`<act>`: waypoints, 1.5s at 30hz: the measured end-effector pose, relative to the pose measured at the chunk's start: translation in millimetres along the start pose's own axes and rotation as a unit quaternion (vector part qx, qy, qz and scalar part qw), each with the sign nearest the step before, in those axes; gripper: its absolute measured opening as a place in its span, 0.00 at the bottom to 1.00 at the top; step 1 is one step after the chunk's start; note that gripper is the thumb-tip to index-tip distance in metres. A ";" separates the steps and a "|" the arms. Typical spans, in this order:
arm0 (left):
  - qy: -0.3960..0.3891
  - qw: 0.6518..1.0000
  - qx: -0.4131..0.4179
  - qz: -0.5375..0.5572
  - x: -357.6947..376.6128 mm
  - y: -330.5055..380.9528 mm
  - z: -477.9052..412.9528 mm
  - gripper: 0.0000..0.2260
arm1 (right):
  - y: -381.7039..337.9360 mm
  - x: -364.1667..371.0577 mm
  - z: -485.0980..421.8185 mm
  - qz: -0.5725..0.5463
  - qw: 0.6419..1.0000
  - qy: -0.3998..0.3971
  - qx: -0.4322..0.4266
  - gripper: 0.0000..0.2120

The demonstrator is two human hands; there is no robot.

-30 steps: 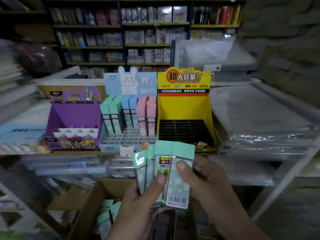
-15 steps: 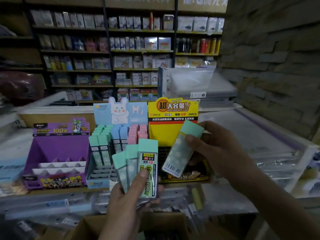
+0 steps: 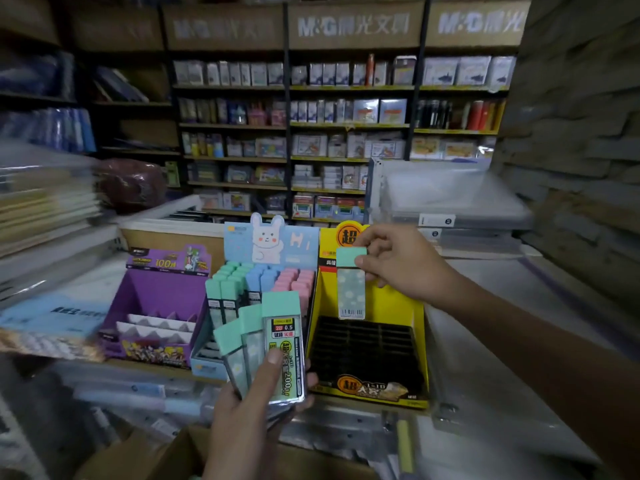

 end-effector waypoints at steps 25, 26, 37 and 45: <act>-0.007 1.000 -0.007 0.008 -5.7 -5.9 5.4 0.10 | 35.2 28.2 -1.4 -0.022 0.994 0.031 -0.098 0.08; -0.009 1.000 -0.008 0.010 -5.8 -6.5 5.2 0.11 | 35.4 28.7 -1.2 -0.019 0.994 0.030 -0.100 0.08; -0.034 0.999 -0.026 0.026 -3.8 -11.8 5.4 0.14 | 37.2 37.7 -0.7 0.049 0.993 0.037 -0.097 0.08; -0.023 0.999 -0.038 0.026 -6.4 -12.0 5.9 0.14 | 36.5 32.9 0.0 0.106 0.987 0.051 -0.110 0.11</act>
Point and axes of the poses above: each hand's wrist, its own z-axis away from the middle knuckle, its own x-axis out of the palm, y = z × x, the point moved 3 cm from there along -z, towards the middle knuckle, and after that the axes turned 13 degrees about x, right-handed, at the moved point
